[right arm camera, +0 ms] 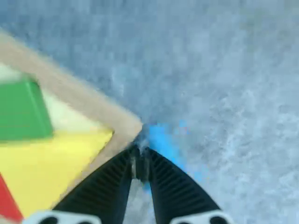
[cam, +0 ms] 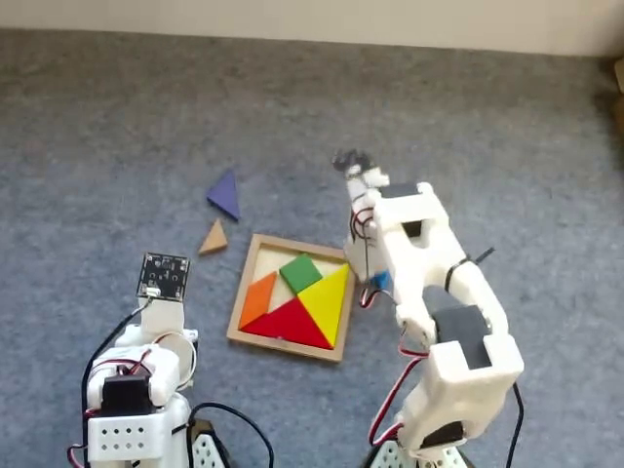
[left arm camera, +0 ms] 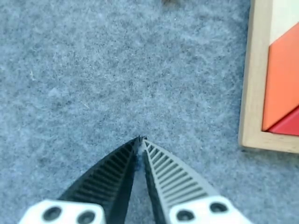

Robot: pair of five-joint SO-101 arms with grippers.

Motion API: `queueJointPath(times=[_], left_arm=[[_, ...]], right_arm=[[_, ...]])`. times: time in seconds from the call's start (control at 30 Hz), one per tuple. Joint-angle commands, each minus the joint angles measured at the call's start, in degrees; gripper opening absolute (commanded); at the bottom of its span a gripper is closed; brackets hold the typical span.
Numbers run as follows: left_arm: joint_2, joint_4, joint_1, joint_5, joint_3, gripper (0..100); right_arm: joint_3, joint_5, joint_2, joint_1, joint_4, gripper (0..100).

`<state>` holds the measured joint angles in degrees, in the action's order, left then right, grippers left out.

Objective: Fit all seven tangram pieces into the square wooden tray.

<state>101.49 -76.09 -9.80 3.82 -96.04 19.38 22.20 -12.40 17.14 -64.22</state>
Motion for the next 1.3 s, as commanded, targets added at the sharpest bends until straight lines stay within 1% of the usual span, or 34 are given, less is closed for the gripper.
queueJointPath(times=[0.0,0.17,0.33,0.5,0.53,0.6,0.67,0.73,0.8,1.0,1.13,1.27], left_arm=[[2.2,-0.4,-0.5,-0.4,-1.2,1],[2.2,-0.4,-0.5,-0.4,-1.2,1],[2.2,-0.4,-0.5,-0.4,-1.2,1],[2.2,-0.4,-0.5,-0.4,-1.2,1],[2.2,-0.4,-0.5,-0.4,-1.2,1],[2.2,-0.4,-0.5,-0.4,-1.2,1],[2.2,-0.4,-0.5,-0.4,-1.2,1],[2.2,-0.4,-0.5,-0.4,-1.2,1],[2.2,-0.4,-0.5,-0.4,-1.2,1],[2.2,-0.4,-0.5,-0.4,-1.2,1],[2.2,-0.4,-0.5,-0.4,-1.2,1],[2.2,-0.4,-0.5,-0.4,-1.2,1]], right_arm=[[0.0,3.3,1.9,-0.7,-4.0,0.5],[0.2,5.6,4.5,-1.7,-7.1,0.5],[0.2,5.4,14.0,-4.2,-7.2,0.5],[0.2,4.4,18.7,-3.8,-5.6,1.1],[0.1,2.5,18.6,-3.5,-5.1,1.3],[0.1,-2.9,17.7,-3.2,-3.6,4.8],[0.1,-8.1,16.0,-3.2,-3.2,11.9],[0.1,-10.6,13.8,-3.1,-2.9,17.9],[-0.3,-11.2,11.2,-2.8,-2.9,21.2],[-0.5,-11.3,4.4,-1.3,-2.9,21.4],[0.0,-11.1,3.1,-1.6,1.5,21.4],[0.0,-10.9,2.9,-1.6,2.9,21.4]])
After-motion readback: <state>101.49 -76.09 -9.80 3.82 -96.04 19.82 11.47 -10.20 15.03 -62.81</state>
